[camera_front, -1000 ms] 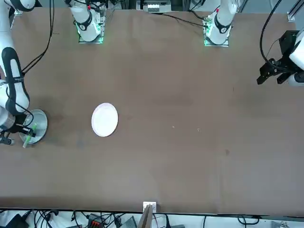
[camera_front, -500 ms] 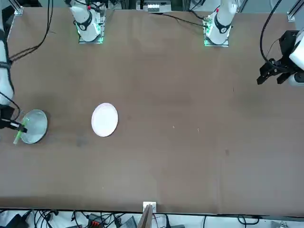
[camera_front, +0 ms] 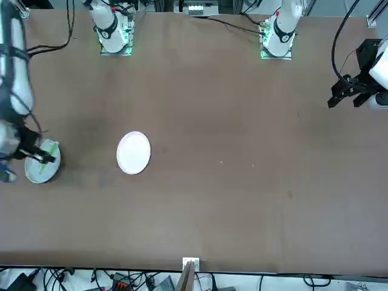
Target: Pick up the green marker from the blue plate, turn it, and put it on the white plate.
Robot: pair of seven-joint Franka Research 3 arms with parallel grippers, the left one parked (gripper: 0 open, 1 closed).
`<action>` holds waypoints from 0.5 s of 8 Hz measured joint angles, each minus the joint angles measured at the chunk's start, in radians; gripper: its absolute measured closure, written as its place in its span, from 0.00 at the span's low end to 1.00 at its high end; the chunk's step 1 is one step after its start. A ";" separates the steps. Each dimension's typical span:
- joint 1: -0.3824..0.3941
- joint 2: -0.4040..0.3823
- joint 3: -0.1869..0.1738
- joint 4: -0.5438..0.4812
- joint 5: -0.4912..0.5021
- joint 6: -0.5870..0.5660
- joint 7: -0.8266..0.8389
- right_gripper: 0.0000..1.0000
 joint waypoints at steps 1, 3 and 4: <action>0.055 0.004 0.000 -0.013 0.000 0.007 0.141 0.82; 0.145 0.025 0.000 -0.023 0.000 0.030 0.401 0.82; 0.188 0.044 0.000 -0.025 0.000 0.047 0.522 0.82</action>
